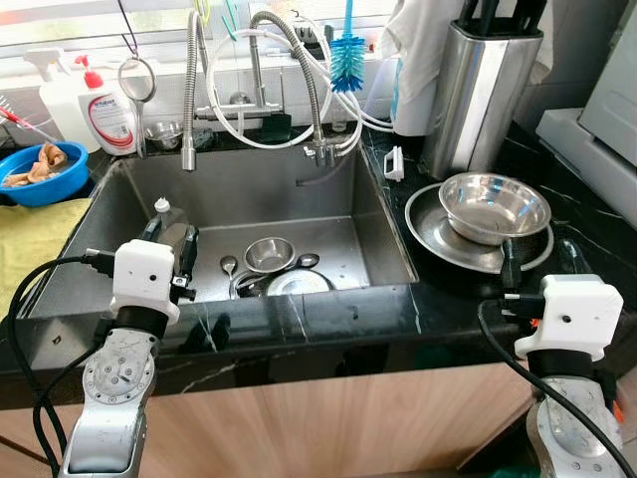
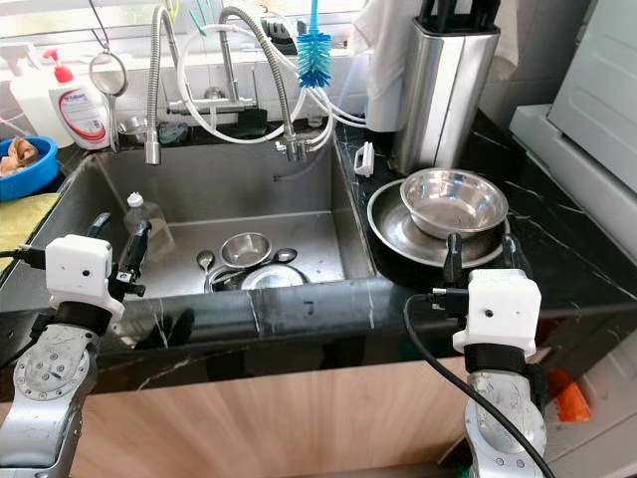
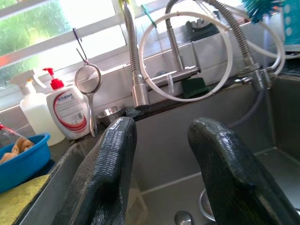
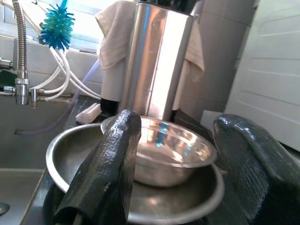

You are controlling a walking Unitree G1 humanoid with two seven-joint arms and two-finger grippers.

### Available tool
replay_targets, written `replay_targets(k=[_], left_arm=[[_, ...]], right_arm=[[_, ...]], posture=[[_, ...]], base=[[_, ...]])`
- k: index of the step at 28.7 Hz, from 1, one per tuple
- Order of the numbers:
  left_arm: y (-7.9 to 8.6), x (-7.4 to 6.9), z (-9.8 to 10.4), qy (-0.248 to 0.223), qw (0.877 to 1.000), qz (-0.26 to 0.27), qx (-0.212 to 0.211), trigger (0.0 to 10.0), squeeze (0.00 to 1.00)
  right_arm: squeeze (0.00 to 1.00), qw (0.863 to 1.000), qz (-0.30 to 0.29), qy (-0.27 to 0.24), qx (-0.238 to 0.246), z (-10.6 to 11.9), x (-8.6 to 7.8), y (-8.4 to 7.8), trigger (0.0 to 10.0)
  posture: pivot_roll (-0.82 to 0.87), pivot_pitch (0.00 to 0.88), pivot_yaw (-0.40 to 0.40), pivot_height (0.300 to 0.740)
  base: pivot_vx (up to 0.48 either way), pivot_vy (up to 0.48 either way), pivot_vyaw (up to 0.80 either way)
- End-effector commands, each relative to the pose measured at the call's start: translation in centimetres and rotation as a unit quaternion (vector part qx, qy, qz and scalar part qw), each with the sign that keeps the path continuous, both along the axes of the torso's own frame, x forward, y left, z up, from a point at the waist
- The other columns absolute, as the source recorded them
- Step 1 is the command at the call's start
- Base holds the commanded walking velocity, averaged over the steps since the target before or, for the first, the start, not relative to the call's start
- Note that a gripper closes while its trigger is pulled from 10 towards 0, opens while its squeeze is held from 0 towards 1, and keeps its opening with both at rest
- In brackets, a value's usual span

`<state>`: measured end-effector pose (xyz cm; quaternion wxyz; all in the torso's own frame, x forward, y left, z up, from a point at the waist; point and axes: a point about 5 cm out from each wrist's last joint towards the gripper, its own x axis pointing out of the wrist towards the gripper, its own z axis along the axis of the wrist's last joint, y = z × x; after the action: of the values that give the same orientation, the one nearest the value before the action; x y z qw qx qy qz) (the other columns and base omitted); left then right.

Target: Kitchen organization

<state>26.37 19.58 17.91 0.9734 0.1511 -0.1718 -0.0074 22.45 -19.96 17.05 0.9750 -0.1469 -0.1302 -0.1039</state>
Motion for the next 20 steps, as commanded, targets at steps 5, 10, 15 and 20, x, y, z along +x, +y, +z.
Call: replay_targets(k=[5,10,15,20], left_arm=[[0.09,0.17,0.45,-0.008,1.000,0.004,0.000,10.0,0.00],[-0.01,0.22,0.50,-0.012,1.000,0.004,-0.003,10.0,0.00],[-0.05,0.27,0.56,-0.015,1.000,0.004,-0.006,10.0,0.00],[-0.02,0.27,0.60,-0.018,1.000,0.005,-0.007,10.0,0.00]], right_arm=[[0.00,1.000,0.003,0.004,0.005,-0.10,0.29,0.10,10.0],[0.00,1.000,0.007,0.002,0.005,-0.08,0.38,0.15,10.0],[0.00,1.000,0.007,0.002,0.006,-0.04,0.34,0.14,10.0],[0.00,1.000,0.008,0.001,0.006,0.02,0.35,0.17,10.0]], posture=[[0.03,0.008,0.020,0.740],[0.03,0.000,0.016,0.740],[0.02,0.000,0.014,0.740],[0.02,0.000,0.014,0.740]], base=[[0.298,0.000,0.00],[0.286,0.000,0.00],[0.000,0.000,0.00],[0.000,0.000,0.00]])
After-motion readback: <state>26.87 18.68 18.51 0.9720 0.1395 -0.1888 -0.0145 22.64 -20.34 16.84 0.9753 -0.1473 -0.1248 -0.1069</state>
